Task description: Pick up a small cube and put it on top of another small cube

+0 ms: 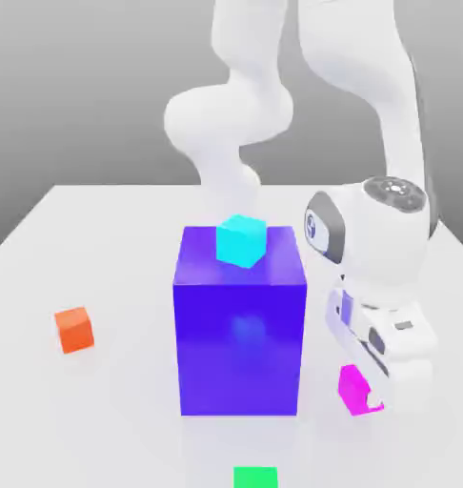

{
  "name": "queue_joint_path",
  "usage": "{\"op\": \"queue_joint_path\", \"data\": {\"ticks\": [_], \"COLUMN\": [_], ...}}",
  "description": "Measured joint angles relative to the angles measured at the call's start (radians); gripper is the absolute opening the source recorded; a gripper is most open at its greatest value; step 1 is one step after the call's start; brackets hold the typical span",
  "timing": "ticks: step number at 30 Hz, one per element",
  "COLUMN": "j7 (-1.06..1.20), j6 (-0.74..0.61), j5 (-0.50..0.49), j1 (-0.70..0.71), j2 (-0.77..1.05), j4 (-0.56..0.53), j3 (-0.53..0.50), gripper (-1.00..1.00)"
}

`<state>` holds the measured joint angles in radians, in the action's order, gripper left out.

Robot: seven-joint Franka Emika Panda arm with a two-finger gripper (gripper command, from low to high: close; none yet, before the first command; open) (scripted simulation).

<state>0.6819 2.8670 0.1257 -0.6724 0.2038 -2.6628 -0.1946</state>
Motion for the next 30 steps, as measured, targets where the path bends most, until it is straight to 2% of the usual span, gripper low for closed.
{"op": "queue_joint_path", "data": {"ticks": [3, 16, 19, 23, 24, 30], "j7": [-0.020, 0.442, 0.501, 0.553, 0.563, 0.568], "j6": [-0.050, -0.294, -0.323, -0.226, -0.206, -0.195], "j5": [-0.039, -0.051, -0.004, 0.082, 0.096, 0.104], "j1": [-0.014, 0.183, 0.258, 0.318, 0.327, 0.331], "j2": [-0.057, 0.030, 0.049, 0.165, 0.188, 0.199], "j4": [-0.005, 0.356, 0.370, 0.368, 0.370, 0.370], "j3": [-0.012, -0.090, -0.123, -0.086, -0.076, -0.071], "gripper": [-1.00, -1.00, -1.00, -1.00, 1.00, 1.00]}}
